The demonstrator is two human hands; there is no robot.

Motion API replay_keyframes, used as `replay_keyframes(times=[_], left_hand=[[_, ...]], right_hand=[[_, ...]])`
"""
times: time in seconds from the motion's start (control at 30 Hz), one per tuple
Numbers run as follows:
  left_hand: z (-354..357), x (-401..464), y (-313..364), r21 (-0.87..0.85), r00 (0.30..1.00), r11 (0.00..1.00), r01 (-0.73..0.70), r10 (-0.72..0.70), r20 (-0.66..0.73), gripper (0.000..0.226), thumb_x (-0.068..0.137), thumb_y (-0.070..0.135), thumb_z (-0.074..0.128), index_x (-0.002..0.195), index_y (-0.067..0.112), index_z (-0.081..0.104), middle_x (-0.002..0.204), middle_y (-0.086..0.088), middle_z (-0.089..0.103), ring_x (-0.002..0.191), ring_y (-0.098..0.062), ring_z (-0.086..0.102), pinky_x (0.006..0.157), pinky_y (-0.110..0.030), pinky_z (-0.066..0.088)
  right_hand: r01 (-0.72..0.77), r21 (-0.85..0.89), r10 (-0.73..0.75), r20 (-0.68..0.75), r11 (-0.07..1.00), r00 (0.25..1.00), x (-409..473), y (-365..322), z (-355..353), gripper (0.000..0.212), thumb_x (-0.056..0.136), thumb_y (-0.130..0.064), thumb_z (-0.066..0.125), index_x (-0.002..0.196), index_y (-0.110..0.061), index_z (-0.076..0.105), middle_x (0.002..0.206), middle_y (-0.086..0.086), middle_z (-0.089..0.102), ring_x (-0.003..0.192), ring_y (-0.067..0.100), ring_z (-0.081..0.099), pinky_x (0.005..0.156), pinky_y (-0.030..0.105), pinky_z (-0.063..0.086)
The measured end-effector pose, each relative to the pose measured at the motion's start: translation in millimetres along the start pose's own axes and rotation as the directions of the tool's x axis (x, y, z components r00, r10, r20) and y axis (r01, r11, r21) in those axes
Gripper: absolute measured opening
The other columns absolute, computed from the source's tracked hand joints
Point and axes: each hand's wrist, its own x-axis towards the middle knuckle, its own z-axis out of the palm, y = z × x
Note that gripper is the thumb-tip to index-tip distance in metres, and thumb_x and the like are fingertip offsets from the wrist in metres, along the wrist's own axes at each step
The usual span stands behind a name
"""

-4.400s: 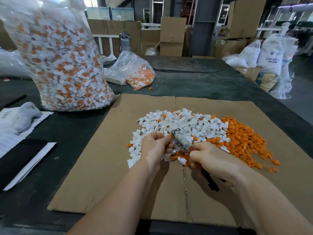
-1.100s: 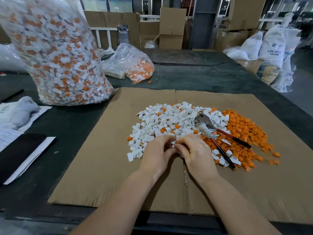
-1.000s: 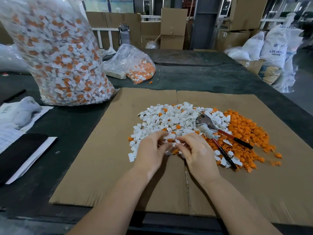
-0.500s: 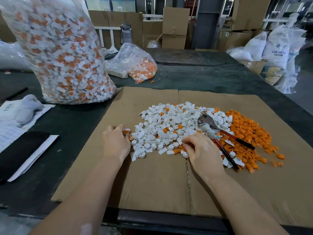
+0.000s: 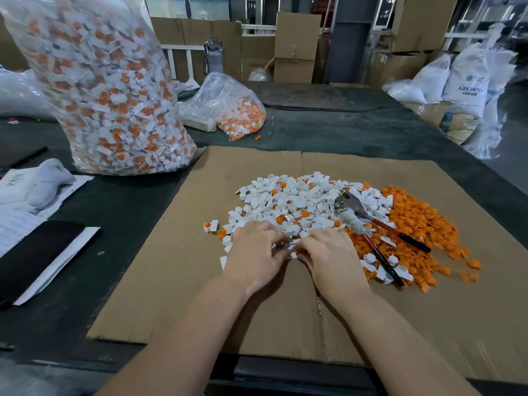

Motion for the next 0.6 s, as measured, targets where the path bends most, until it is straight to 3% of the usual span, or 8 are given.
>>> replay_keyframes(times=[0.13, 0.27, 0.4, 0.53, 0.6], left_hand=[[8.3, 3.7, 4.8, 0.096, 1.0, 0.995, 0.027, -0.028, 0.005, 0.021, 0.088, 0.043, 0.059, 0.105, 0.033, 0.066, 0.104, 0.014, 0.057, 0.103, -0.012, 0.04, 0.072, -0.026, 0.012], [12.8, 5.7, 11.2, 0.053, 0.998, 0.998, 0.027, -0.024, -0.053, 0.018, 0.087, 0.038, 0.062, 0.101, 0.027, 0.064, 0.097, 0.009, 0.059, 0.094, -0.013, 0.041, 0.076, -0.026, 0.02], [18.8, 2.4, 25.2, -0.198, 0.991, 0.98, 0.023, -0.049, -0.127, 0.013, 0.091, 0.02, 0.06, 0.104, 0.017, 0.061, 0.094, 0.006, 0.059, 0.084, -0.009, 0.049, 0.073, -0.016, 0.036], [22.0, -1.8, 33.2, -0.392, 0.986, 0.917, 0.073, -0.125, -0.108, 0.022, 0.093, 0.007, 0.055, 0.108, 0.016, 0.067, 0.091, 0.014, 0.049, 0.077, 0.007, 0.051, 0.072, 0.004, 0.034], [21.4, -0.8, 31.1, -0.42, 0.985, 0.901, 0.104, -0.152, -0.083, 0.018, 0.092, 0.013, 0.058, 0.105, 0.016, 0.069, 0.089, 0.015, 0.049, 0.08, 0.002, 0.051, 0.073, 0.004, 0.033]], right_hand=[[-0.027, 0.004, 0.028, -0.062, 1.0, 0.998, -4.1, 0.7, 2.9, 0.019, 0.064, -0.001, 0.082, 0.069, -0.011, 0.066, 0.069, 0.004, 0.06, 0.068, 0.026, 0.057, 0.06, 0.036, 0.044], [-0.074, 0.058, 0.081, -0.132, 0.996, 0.988, -6.6, 2.5, 6.3, 0.017, 0.07, 0.003, 0.076, 0.075, -0.009, 0.064, 0.074, 0.006, 0.06, 0.072, 0.027, 0.057, 0.063, 0.037, 0.044], [-0.094, 0.192, 0.14, -0.244, 0.977, 0.96, -7.9, 5.3, 5.6, 0.008, 0.08, 0.003, 0.067, 0.081, -0.003, 0.062, 0.077, 0.009, 0.061, 0.072, 0.029, 0.055, 0.066, 0.04, 0.046], [-0.097, 0.262, 0.174, -0.29, 0.96, 0.941, -9.7, 6.9, 4.5, 0.007, 0.081, 0.004, 0.065, 0.083, -0.003, 0.062, 0.077, 0.009, 0.061, 0.073, 0.026, 0.055, 0.068, 0.039, 0.047], [-0.099, 0.292, 0.185, -0.283, 0.951, 0.941, -10.3, 7.5, 5.2, 0.006, 0.083, 0.002, 0.064, 0.084, -0.003, 0.062, 0.079, 0.008, 0.063, 0.075, 0.026, 0.056, 0.069, 0.04, 0.047]])
